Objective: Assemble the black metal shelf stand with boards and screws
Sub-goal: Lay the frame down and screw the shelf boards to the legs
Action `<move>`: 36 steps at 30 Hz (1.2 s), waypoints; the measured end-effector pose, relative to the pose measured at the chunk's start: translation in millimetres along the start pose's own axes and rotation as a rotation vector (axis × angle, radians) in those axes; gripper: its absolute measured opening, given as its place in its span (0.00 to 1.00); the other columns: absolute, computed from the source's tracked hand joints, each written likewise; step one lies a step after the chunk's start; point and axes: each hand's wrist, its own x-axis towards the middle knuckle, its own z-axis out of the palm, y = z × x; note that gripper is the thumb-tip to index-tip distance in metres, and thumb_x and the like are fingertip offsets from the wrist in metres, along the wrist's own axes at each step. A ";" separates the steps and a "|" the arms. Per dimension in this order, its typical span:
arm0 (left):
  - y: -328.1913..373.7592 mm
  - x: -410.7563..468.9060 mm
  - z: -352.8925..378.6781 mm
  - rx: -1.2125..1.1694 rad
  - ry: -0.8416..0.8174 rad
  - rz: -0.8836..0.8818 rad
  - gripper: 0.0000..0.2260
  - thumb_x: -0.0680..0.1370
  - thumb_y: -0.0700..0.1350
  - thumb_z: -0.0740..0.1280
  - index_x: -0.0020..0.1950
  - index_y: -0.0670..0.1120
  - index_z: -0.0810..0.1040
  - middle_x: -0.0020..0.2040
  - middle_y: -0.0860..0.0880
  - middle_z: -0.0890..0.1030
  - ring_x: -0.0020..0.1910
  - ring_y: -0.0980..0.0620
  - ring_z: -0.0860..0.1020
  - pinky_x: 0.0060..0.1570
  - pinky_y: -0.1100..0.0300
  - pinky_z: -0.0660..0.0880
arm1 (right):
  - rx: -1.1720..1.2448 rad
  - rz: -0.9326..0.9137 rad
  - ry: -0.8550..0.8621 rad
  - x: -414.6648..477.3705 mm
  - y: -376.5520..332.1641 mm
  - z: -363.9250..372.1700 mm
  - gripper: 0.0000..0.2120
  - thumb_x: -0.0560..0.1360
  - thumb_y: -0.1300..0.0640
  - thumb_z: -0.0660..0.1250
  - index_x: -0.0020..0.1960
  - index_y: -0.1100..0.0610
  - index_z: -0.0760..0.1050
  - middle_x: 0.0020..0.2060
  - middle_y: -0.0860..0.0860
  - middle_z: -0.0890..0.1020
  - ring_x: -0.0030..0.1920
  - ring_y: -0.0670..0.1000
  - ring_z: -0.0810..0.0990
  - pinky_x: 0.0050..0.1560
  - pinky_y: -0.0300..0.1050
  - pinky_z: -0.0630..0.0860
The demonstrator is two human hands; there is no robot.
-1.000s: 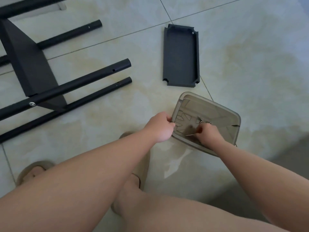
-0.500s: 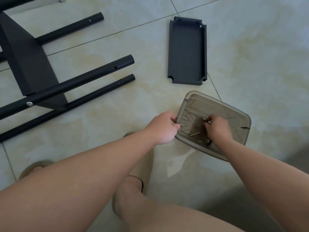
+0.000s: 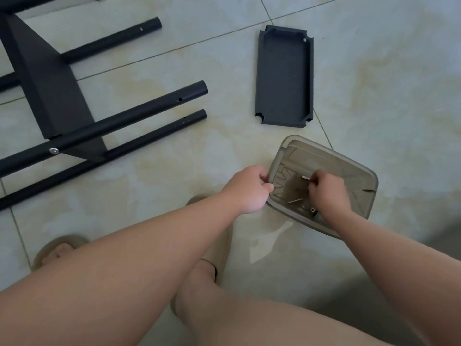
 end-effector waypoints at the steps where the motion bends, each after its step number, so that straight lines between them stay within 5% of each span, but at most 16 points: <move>1: 0.1 -2.0 -1.3 -0.002 0.007 -0.006 0.06 0.81 0.49 0.65 0.56 0.51 0.74 0.45 0.48 0.80 0.47 0.45 0.80 0.43 0.57 0.71 | 0.061 0.012 0.016 -3.7 -2.3 -4.4 0.07 0.79 0.62 0.61 0.52 0.57 0.77 0.47 0.60 0.80 0.45 0.62 0.78 0.42 0.50 0.75; 5: 1.3 -14.8 -16.7 -0.026 0.017 -0.062 0.13 0.81 0.53 0.64 0.63 0.49 0.73 0.52 0.49 0.79 0.52 0.47 0.79 0.46 0.57 0.70 | 0.298 -0.043 0.099 -19.5 -18.9 -32.5 0.05 0.78 0.62 0.66 0.47 0.53 0.77 0.44 0.52 0.81 0.40 0.49 0.77 0.35 0.40 0.72; 9: 6.0 -33.4 -49.9 -0.153 0.048 -0.121 0.08 0.82 0.51 0.62 0.52 0.47 0.74 0.50 0.48 0.81 0.42 0.47 0.80 0.42 0.58 0.72 | 0.418 -0.222 0.135 -40.8 -61.6 -73.0 0.08 0.76 0.62 0.71 0.44 0.51 0.76 0.39 0.45 0.80 0.40 0.42 0.78 0.36 0.25 0.69; 13: 9.4 -62.6 -104.0 -0.377 0.072 -0.202 0.14 0.82 0.53 0.61 0.60 0.45 0.76 0.50 0.48 0.84 0.42 0.50 0.83 0.42 0.57 0.79 | 0.499 -0.420 0.134 -68.4 -124.0 -103.7 0.06 0.75 0.62 0.73 0.45 0.53 0.77 0.43 0.49 0.81 0.42 0.45 0.79 0.44 0.33 0.72; 17: 0.8 -95.5 -172.1 -0.710 0.058 -0.238 0.19 0.84 0.56 0.59 0.58 0.41 0.78 0.52 0.43 0.84 0.47 0.45 0.85 0.47 0.53 0.81 | 0.501 -0.660 0.118 -102.8 -198.1 -120.3 0.05 0.75 0.63 0.73 0.46 0.56 0.78 0.42 0.47 0.81 0.43 0.44 0.79 0.47 0.35 0.75; 26: -48.2 -142.1 -286.7 -0.993 0.045 -0.184 0.26 0.85 0.58 0.53 0.54 0.36 0.79 0.45 0.40 0.85 0.43 0.43 0.86 0.43 0.53 0.82 | 0.298 -1.094 -0.019 -156.7 -354.4 -91.8 0.15 0.72 0.70 0.66 0.53 0.54 0.76 0.47 0.46 0.79 0.51 0.49 0.76 0.53 0.49 0.75; 32: -87.1 -130.3 -324.4 -0.981 0.255 -0.275 0.21 0.85 0.50 0.55 0.46 0.39 0.80 0.37 0.45 0.80 0.31 0.51 0.79 0.31 0.61 0.76 | 0.273 -1.132 -0.046 -144.5 -406.9 -51.7 0.12 0.76 0.64 0.69 0.57 0.54 0.76 0.52 0.44 0.79 0.54 0.47 0.76 0.55 0.44 0.74; 36: -116.4 -116.6 -344.2 -0.556 0.537 -0.255 0.14 0.82 0.50 0.61 0.51 0.41 0.81 0.33 0.50 0.72 0.29 0.52 0.68 0.28 0.62 0.65 | 0.069 -1.005 -0.146 -122.4 -413.5 -23.6 0.10 0.80 0.53 0.67 0.60 0.53 0.76 0.53 0.43 0.78 0.57 0.49 0.76 0.60 0.47 0.72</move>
